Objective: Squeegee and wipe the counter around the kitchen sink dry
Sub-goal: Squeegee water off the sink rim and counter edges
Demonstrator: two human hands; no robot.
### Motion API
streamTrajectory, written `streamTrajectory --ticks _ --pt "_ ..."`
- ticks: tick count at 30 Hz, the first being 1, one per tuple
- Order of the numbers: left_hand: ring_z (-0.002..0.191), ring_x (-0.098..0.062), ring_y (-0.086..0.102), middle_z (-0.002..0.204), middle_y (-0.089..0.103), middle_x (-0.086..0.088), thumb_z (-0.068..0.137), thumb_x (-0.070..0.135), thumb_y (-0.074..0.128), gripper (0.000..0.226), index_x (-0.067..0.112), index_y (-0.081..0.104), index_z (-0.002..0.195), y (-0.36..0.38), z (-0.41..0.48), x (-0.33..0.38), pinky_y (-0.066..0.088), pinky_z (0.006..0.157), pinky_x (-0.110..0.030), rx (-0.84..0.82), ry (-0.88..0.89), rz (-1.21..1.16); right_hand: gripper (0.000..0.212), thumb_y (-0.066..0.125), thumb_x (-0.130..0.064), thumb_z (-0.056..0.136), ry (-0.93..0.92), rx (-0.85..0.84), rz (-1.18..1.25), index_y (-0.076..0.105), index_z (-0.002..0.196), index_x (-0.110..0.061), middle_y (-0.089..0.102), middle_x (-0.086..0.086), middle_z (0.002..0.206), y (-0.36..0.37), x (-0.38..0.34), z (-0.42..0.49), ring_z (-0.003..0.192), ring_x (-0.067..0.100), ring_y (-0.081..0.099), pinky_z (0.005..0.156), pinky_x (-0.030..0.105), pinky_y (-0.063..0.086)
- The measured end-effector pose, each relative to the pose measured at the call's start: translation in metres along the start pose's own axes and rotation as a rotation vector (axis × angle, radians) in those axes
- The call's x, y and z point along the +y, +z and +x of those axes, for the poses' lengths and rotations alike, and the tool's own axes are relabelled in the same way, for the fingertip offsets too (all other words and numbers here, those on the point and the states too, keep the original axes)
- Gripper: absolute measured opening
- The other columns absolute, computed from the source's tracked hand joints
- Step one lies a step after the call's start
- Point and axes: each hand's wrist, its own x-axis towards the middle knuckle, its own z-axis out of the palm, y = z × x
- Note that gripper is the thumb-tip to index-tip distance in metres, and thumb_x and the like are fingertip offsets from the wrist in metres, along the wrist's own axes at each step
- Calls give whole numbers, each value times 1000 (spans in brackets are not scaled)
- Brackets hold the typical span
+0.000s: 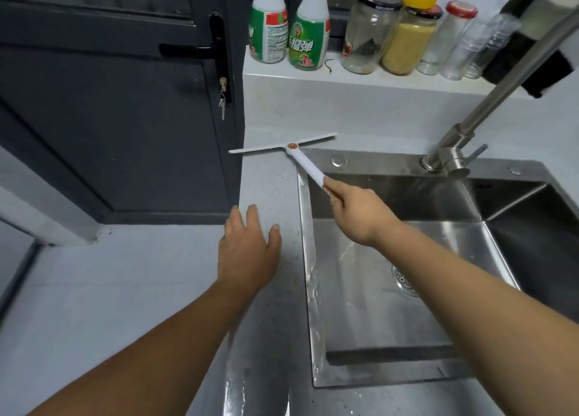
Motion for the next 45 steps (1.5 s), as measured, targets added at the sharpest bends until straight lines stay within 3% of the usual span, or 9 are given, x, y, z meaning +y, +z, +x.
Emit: streamTrajectory --ticks 3,9,14,20,27,29,35,39,45 --pt "146 -35 33 162 28 -16 100 54 34 64 16 30 152 0 1 -2 37 115 -50 5 7 -29 48 39 -21 101 1 6 -19 41 147 -34 69 12 96 1 11 -24 70 29 59 67 38 50" --pt "150 -31 25 165 21 -14 99 47 48 67 6 30 149 -2 -2 -1 32 118 -50 77 -3 -212 50 46 -25 99 7 -12 -66 42 146 -42 75 1 92 -10 49 -94 80 23 66 75 34 51" --pt "148 -33 30 162 26 -16 98 43 51 68 3 31 149 -4 -18 -3 35 116 -50 103 -48 -292 44 52 -28 99 107 -60 4 49 137 -50 65 -21 81 -32 59 -138 62 -6 55 65 6 42" --pt "151 -34 25 166 20 -18 100 51 40 69 6 30 153 0 -49 -2 28 121 -46 19 -21 -59 45 46 -30 100 -38 59 39 46 143 -41 69 -7 102 -32 15 -78 71 10 57 66 22 41" --pt "151 -29 24 167 17 -11 101 49 35 62 15 29 152 2 -58 -2 27 119 -45 36 -19 -70 47 32 -33 104 -72 -133 -71 33 150 -42 61 4 121 1 -21 22 81 24 62 63 34 55" --pt "151 -28 23 167 16 -10 101 49 34 62 16 27 153 1 -57 0 26 119 -44 37 -25 -74 47 33 -31 103 -84 -111 -87 36 149 -39 62 6 125 0 -11 16 88 24 61 75 35 52" --pt "153 -25 20 167 18 -8 102 44 38 67 12 18 157 -4 -71 2 22 123 -42 79 -46 -163 44 36 -36 103 -74 -126 -36 38 146 -47 67 1 102 -7 35 -50 69 15 60 61 29 46" --pt "153 -28 19 167 17 -13 101 51 33 71 8 20 156 -2 -95 2 21 124 -43 48 -100 -69 45 38 -34 103 -87 -118 -67 38 147 -47 68 -1 125 -8 62 -91 93 20 60 77 25 39" --pt "154 -28 13 169 7 -15 101 56 26 80 5 5 160 1 -127 0 18 124 -42 -22 -129 -4 48 42 -34 101 -82 -215 -129 35 122 -76 70 -14 110 -52 74 -136 93 16 64 83 33 50"
